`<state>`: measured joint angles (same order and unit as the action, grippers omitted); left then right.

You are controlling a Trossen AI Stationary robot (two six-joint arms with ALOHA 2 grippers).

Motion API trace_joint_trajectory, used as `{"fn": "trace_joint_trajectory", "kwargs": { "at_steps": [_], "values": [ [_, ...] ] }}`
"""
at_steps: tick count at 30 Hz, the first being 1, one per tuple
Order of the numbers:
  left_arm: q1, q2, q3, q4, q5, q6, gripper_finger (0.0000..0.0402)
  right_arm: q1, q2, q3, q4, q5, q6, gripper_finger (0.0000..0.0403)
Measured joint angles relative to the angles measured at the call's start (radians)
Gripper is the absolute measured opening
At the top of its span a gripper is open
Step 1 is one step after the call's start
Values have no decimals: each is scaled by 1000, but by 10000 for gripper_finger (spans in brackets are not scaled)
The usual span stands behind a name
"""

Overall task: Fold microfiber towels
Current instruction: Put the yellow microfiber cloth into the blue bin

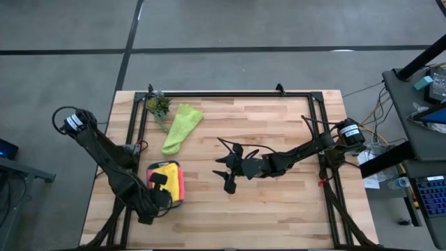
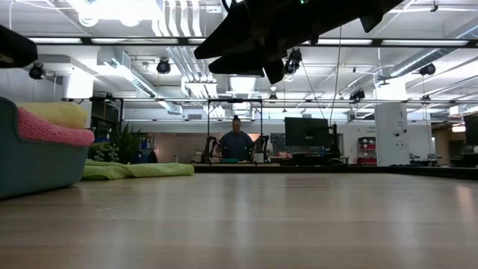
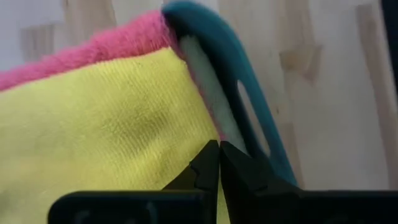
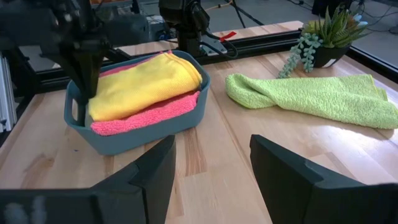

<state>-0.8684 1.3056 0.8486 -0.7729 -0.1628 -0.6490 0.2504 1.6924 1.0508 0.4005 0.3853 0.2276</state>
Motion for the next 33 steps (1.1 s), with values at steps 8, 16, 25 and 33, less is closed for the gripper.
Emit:
{"fn": "trace_joint_trajectory", "kwargs": {
  "at_steps": [8, 16, 25, 33],
  "values": [
    [1, 19, -3, -5, 20, 7, 0, 0, 0, 0, -1, 0, 0, 196],
    [6, -21, 51, -102, 21, 4, 0, 0, 0, 0, -1, 0, 0, 196],
    [80, -87, 77, -305, -240, 1, 0, 0, 0, 0, -1, 0, -2, 196],
    [197, -166, -23, -296, -483, 6, 0, 0, 0, -1, -2, 0, -3, 196]
  ]
}}
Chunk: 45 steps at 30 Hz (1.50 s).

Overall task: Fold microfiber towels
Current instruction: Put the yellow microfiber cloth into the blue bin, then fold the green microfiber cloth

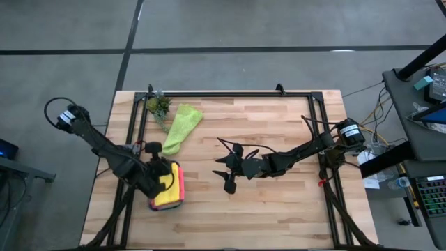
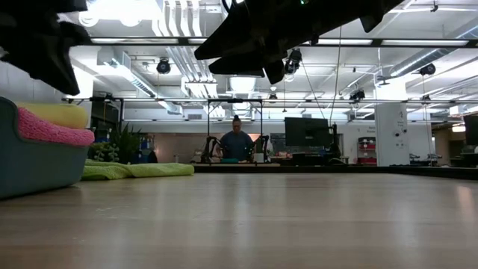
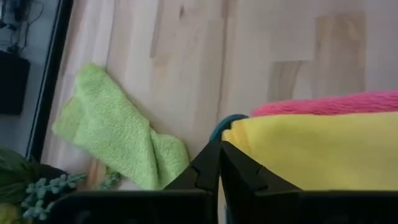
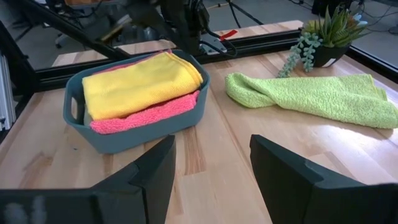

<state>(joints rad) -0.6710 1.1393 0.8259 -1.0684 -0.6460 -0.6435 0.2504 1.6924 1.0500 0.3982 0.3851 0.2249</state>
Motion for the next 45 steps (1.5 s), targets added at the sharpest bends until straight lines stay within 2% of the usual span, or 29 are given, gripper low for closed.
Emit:
{"fn": "trace_joint_trajectory", "kwargs": {
  "at_steps": [4, 7, 12, 20, 27, 33, 41, 45],
  "values": [
    [13, -20, -70, 103, 8, 7, 0, 0, 0, -4, -1, 0, 0, 196],
    [13, -18, -118, 179, 65, 25, 0, 0, 0, -7, 0, 0, 2, 196],
    [13, 1, -144, 190, 93, 25, 0, 0, 0, -10, 0, 0, 3, 196],
    [13, -24, -78, 135, 110, 85, 0, 0, 0, -10, 1, 0, 3, 196],
    [52, -26, -11, 133, 11, 165, 0, 0, -3, -10, -26, 0, 3, 196],
    [228, -21, 19, 182, 31, 227, 0, 12, -45, -11, -127, 6, 15, 196],
    [592, 6, 19, 289, 207, 288, 0, 42, -120, -70, -139, 9, -5, 196],
    [745, 67, 19, 347, 301, 359, 0, 51, -143, -121, -115, 13, 0, 196]
  ]
}}
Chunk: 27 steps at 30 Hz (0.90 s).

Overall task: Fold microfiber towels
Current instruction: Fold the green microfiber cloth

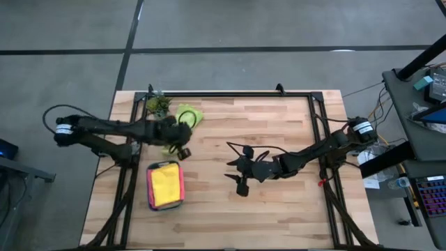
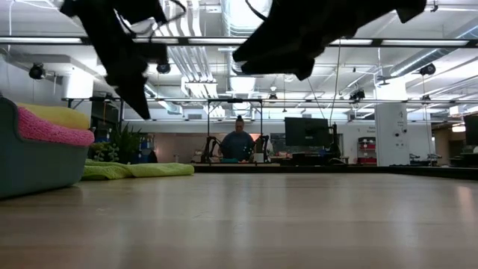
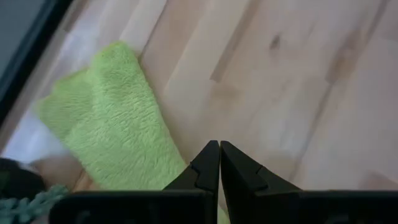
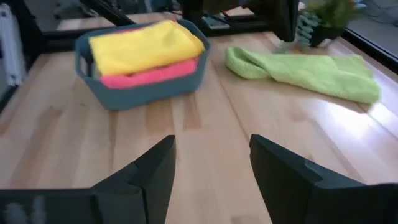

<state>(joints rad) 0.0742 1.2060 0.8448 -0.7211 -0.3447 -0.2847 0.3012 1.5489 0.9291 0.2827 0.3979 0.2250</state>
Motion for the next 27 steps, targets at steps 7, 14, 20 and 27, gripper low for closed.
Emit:
{"fn": "trace_joint_trajectory", "kwargs": {
  "at_steps": [7, 14, 20, 27],
  "values": [
    [175, 195, 28, 121, 50, 31, 0, 0, -3, -55, 82, 22, 5, 196],
    [251, 387, 116, 84, 49, 53, 30, 0, -3, -72, 97, 22, 3, 196],
    [256, 474, 156, 77, -15, 63, 116, 0, -3, -72, 96, 22, -1, 196],
    [281, 547, 165, 89, -155, 61, 173, 0, -3, -72, 89, 22, -1, 196]
  ]
}}
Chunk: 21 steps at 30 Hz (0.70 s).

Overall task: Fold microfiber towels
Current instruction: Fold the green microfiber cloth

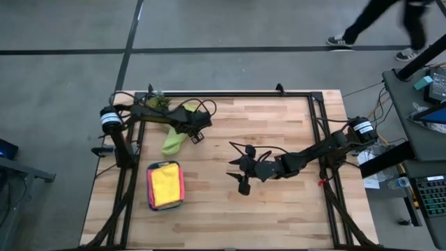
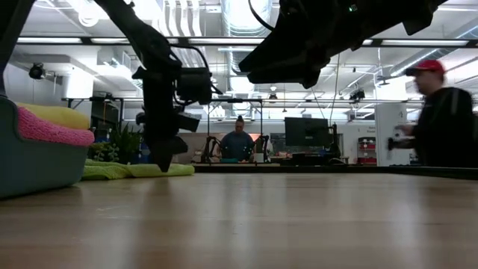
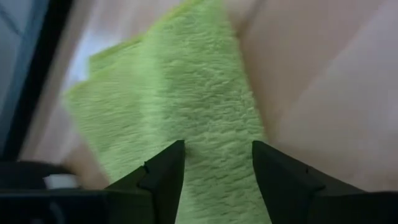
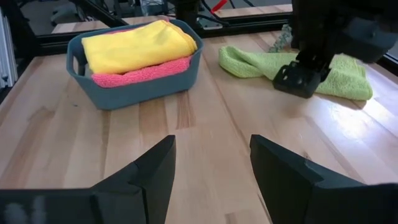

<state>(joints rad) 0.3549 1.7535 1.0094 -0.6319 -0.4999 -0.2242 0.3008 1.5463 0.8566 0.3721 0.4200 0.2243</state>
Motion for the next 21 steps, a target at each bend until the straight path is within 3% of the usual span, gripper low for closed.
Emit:
{"fn": "trace_joint_trajectory", "kwargs": {
  "at_steps": [7, 10, 16, 21],
  "values": [
    [8, 30, 1, 34, 47, 39, 167, 0, 0, 0, -1, 0, -10, 196],
    [8, 32, 2, 59, 85, 79, 131, 0, 0, 0, -1, 0, -17, 196],
    [7, 33, 18, 101, 197, 112, 14, 0, 0, 0, -10, 0, -49, 196],
    [-44, 18, 44, 172, 363, 222, 3, 0, 0, 0, -91, 41, -66, 196]
  ]
}}
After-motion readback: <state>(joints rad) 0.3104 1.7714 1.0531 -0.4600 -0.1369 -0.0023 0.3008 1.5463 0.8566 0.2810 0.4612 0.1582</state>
